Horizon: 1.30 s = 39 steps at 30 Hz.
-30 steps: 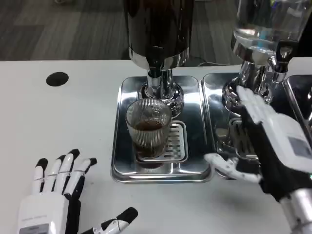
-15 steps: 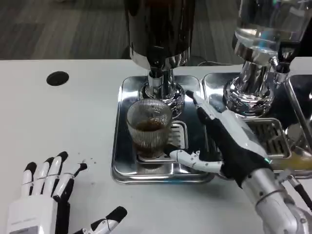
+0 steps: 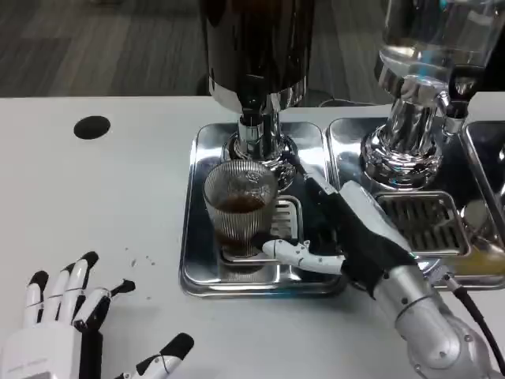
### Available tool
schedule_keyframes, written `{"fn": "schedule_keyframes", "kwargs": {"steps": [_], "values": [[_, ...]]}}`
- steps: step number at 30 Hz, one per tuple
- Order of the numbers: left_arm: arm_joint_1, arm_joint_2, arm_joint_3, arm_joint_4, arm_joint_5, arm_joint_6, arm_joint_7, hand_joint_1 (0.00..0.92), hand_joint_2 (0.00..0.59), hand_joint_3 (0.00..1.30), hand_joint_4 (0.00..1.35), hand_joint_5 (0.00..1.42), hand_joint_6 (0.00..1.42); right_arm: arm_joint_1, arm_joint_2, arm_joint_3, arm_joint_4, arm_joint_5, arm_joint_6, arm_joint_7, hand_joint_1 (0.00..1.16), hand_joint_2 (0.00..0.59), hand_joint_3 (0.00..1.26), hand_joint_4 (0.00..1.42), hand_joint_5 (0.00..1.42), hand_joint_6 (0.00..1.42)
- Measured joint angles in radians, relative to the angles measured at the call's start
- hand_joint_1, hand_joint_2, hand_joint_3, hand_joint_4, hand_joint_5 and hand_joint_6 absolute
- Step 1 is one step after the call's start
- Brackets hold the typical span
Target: Grasp the cup under the faucet to collect the drink, then remove the cup.
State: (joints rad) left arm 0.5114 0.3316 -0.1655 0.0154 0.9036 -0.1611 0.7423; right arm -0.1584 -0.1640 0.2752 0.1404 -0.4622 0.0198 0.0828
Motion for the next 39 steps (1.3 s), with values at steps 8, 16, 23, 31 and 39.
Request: {"fn": "schedule_keyframes", "kwargs": {"steps": [8,16,23,31,39], "values": [[0.000,0.002,0.009,-0.001,-0.011,0.000,0.000,0.000,0.098,0.44,0.00,0.10,0.01,-0.015,0.019,0.007,0.024,0.017,-0.015,-0.020,0.58,0.154,0.00,0.00,0.00,0.02],[0.012,0.007,0.010,-0.009,-0.023,0.001,0.000,0.000,0.094,0.53,0.01,0.11,0.01,-0.025,0.041,0.016,0.058,0.017,-0.029,-0.054,0.59,0.157,0.00,0.00,0.00,0.02],[0.028,0.009,0.008,-0.029,-0.016,0.002,0.000,0.000,0.094,0.59,0.02,0.11,0.00,-0.039,0.054,0.028,0.106,0.015,-0.042,-0.093,0.61,0.163,0.00,0.00,0.00,0.05],[0.030,0.011,0.008,-0.031,-0.011,0.002,0.000,0.000,0.094,0.60,0.02,0.11,0.00,-0.075,0.076,0.032,0.161,0.016,-0.061,-0.108,0.61,0.163,0.00,0.00,0.00,0.05],[0.035,0.011,0.012,-0.031,0.000,0.002,0.000,0.000,0.094,0.62,0.03,0.11,0.00,-0.096,0.078,0.035,0.189,0.018,-0.082,-0.108,0.62,0.163,0.00,0.00,0.00,0.05]]}}
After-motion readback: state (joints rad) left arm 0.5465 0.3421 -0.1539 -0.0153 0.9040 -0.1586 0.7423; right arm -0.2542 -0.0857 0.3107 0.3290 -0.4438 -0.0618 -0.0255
